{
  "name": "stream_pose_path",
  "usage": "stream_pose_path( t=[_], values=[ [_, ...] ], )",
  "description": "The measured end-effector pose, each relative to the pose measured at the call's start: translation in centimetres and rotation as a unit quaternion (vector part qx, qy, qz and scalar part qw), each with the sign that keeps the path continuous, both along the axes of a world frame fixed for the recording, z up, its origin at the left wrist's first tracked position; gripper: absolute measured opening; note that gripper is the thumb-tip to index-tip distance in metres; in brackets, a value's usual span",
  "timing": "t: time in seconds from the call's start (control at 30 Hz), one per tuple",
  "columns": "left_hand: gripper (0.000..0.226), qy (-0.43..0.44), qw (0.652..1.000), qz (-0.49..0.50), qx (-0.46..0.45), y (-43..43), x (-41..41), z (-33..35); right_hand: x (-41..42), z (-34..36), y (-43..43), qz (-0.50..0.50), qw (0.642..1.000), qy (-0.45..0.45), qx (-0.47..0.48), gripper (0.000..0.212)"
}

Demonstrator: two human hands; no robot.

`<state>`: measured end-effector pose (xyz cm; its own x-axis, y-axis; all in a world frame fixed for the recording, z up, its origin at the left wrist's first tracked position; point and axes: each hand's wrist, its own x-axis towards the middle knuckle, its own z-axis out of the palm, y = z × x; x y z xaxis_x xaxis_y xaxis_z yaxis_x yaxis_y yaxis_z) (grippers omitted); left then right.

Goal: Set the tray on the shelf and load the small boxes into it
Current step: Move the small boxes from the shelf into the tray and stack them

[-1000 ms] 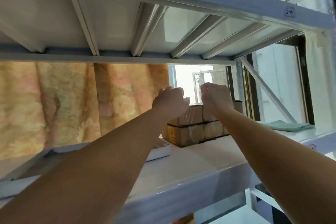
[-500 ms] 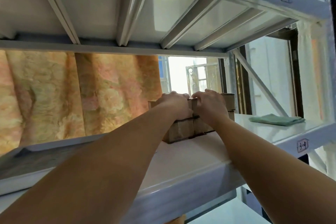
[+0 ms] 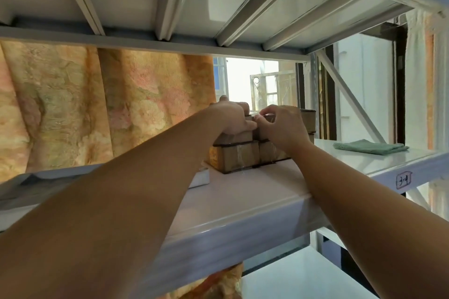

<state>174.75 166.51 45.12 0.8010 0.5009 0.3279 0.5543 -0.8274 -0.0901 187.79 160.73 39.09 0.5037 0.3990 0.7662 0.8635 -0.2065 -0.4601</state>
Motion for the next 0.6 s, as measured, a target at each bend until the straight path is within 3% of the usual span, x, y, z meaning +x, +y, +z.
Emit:
stream_pose_path(
  t=[0.23,0.43,0.6],
  values=[
    [0.066,-0.036,0.997,0.026,-0.059,-1.1,-0.6,2.0,0.2,-0.1,0.7,-0.028,0.998,-0.029,-0.056,0.037],
    [0.046,0.044,0.986,0.043,-0.155,-2.7,-0.6,3.0,0.0,0.1,0.4,-0.039,0.996,-0.033,-0.071,0.034],
    [0.046,0.027,0.981,0.037,-0.188,-2.9,-0.7,3.1,-0.1,0.1,0.4,-0.052,0.995,-0.038,-0.077,0.042]
  ],
)
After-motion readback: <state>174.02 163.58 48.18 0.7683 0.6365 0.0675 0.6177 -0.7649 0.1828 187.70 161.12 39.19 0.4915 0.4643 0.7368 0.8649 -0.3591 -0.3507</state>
